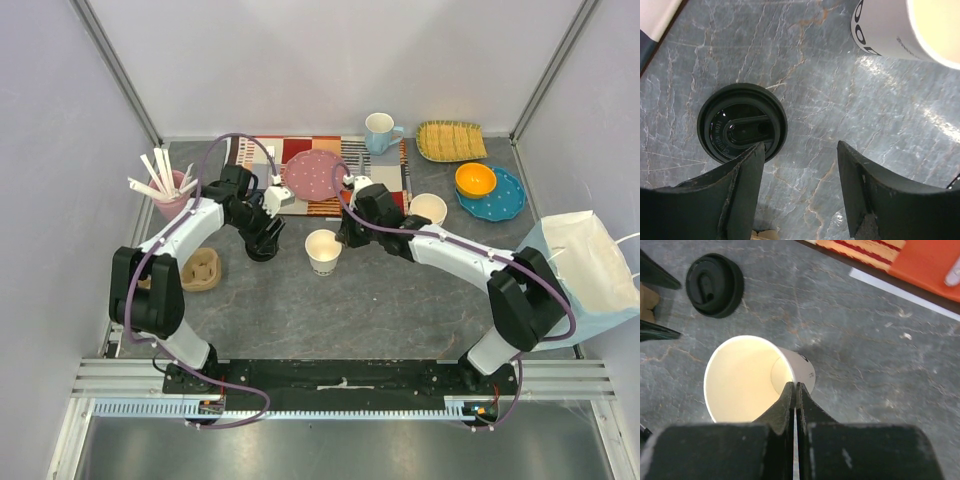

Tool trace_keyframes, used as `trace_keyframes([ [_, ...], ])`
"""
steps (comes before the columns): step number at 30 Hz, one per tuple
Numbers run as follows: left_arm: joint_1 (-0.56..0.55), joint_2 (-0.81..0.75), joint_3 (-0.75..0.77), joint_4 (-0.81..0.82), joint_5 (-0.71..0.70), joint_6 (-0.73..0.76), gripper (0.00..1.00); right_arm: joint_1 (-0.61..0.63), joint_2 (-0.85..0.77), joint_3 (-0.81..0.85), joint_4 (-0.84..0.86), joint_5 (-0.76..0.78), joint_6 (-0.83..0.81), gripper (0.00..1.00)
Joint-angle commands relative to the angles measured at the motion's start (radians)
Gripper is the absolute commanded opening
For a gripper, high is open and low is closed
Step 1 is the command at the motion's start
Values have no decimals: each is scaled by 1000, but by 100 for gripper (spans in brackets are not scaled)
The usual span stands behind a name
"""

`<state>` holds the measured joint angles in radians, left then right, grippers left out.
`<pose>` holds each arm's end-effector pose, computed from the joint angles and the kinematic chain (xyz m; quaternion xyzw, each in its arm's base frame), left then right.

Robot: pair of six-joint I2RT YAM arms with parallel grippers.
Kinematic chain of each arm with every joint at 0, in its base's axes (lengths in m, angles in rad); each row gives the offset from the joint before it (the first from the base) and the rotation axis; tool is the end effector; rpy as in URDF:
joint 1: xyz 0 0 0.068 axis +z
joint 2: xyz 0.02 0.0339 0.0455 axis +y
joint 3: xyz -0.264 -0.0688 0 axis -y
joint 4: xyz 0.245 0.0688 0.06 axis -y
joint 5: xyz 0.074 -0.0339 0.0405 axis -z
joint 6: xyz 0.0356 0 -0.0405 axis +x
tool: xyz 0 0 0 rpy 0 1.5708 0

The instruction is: Pack the takeout coffee

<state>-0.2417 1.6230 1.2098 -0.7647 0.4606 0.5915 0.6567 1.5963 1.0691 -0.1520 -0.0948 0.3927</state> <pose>0.3096 -0.0926 0.2359 0.4271 0.8552 -0.1874 0.2261 0.2782 0.2187 0.2373 -0.1389 0.8907 0.2528 0.3513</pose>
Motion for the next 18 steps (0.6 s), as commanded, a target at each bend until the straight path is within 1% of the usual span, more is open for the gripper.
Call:
trace_keyframes([
  [1,4,-37,-56,74,-69,71,66,30,39,-15,97,55,-3,0],
  [7,-5,-26,-99,128,-119,79,66,52,56,15,63,89,-15,0],
  [9,-10,-15,-99,133,-125,80,65,66,59,52,20,89,-28,0],
  [10,-10,-11,-96,136,-123,82,65,70,63,66,3,119,-29,0],
  [14,-13,5,-90,148,-129,79,64,77,80,135,-101,138,-8,0],
  [17,-13,11,-82,148,-126,76,63,92,77,146,-121,161,-11,3],
  [18,-11,11,-82,148,-122,74,63,98,76,146,-121,165,-15,7],
])
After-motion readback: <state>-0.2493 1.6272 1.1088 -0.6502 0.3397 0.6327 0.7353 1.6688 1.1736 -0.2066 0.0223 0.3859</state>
